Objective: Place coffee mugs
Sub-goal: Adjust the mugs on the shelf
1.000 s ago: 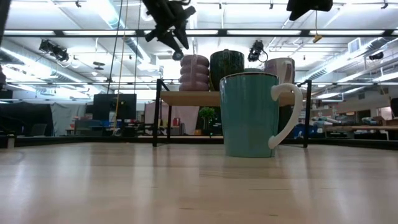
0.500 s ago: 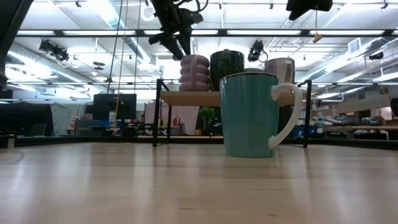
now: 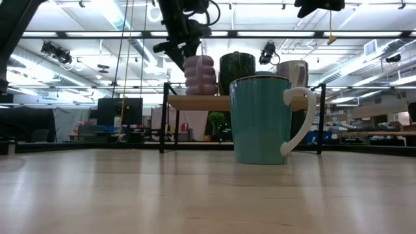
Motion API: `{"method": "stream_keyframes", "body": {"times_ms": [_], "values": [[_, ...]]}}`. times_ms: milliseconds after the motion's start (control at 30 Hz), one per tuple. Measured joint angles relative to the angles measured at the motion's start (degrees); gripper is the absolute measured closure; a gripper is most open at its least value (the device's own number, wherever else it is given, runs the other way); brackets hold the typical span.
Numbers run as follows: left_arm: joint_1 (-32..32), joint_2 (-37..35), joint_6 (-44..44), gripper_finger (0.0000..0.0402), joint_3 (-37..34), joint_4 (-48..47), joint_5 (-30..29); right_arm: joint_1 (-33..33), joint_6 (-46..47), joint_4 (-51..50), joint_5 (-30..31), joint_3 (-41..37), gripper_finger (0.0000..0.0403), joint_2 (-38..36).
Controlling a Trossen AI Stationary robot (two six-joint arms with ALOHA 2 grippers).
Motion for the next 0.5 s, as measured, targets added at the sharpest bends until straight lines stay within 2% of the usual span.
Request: {"method": "stream_keyframes", "body": {"times_ms": [500], "values": [[0.02, -0.11, -0.61, 0.0244, 0.02, 0.41, 0.43, 0.00, -0.45, 0.16, -0.29, 0.00, 0.0268, 0.00]]}}
